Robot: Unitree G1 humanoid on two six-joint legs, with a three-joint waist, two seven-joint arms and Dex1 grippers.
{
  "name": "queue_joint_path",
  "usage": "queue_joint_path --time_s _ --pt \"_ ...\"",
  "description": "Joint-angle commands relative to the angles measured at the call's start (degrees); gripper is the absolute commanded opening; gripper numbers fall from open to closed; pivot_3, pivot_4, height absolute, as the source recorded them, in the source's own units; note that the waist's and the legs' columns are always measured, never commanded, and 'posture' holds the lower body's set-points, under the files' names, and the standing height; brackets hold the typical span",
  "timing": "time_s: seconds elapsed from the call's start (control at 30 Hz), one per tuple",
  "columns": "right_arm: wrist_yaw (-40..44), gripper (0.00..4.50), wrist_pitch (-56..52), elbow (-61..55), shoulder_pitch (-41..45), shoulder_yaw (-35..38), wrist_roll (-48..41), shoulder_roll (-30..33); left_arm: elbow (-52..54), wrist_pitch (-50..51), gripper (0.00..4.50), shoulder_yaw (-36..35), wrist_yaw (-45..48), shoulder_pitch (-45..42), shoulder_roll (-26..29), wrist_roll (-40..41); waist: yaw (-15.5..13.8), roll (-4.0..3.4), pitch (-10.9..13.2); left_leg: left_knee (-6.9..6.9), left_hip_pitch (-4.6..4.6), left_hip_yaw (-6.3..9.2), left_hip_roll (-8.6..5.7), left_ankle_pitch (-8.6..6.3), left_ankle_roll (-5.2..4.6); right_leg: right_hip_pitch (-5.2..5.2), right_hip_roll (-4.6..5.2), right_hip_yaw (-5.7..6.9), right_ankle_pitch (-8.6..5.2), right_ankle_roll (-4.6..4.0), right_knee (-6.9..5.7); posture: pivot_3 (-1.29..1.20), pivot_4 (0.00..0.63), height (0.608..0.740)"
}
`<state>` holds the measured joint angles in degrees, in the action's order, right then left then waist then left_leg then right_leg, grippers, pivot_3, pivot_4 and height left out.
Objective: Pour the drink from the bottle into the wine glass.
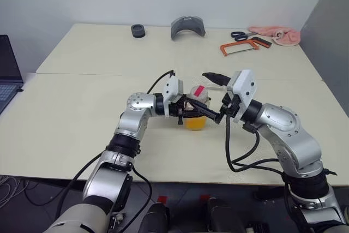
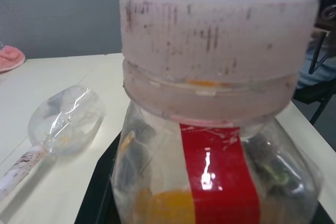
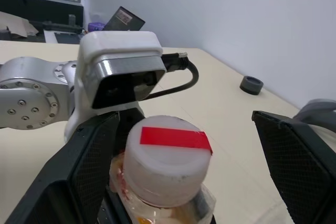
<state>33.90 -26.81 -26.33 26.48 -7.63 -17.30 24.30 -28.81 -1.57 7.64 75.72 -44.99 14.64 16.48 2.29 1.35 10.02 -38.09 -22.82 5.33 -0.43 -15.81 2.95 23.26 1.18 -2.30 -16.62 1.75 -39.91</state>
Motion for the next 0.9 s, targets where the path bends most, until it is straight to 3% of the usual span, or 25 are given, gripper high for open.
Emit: queue_joint_path --time_s 0.03,0.57,0.9 --pt "-1.8 4.30 0.8 -0.6 -0.1 4.1 -0.6 -0.1 1.2 -0.9 1.68 -1.1 0.2 -1.6 -0.3 1.3 0.0 0.00 0.0 0.00 0.00 0.00 0.00 0.00 0.00 0.00 0.00 0.00 0.00 0.00 0.00 0.00 0.150 0.740" --pt "-0.3 4.30 -3.1 -5.0 -4.6 7.5 -5.7 3.2 1.0 -1.2 1.67 -1.4 -0.4 -1.2 0.0 1.1 0.0 0.00 0.0 0.00 0.00 -0.01 0.00 0.00 -0.01 0.00 0.00 -0.01 0.00 0.00 0.01 0.00 0.150 0.740" --pt "3.0 4.30 -7.9 -9.5 -4.9 8.3 -14.1 5.9 0.2 1.1 1.66 -2.7 0.2 -2.7 -0.5 2.7 0.0 0.00 0.0 0.00 -0.01 -0.02 0.00 -0.01 -0.01 0.00 -0.01 -0.02 0.00 0.00 0.01 0.00 0.150 0.740"
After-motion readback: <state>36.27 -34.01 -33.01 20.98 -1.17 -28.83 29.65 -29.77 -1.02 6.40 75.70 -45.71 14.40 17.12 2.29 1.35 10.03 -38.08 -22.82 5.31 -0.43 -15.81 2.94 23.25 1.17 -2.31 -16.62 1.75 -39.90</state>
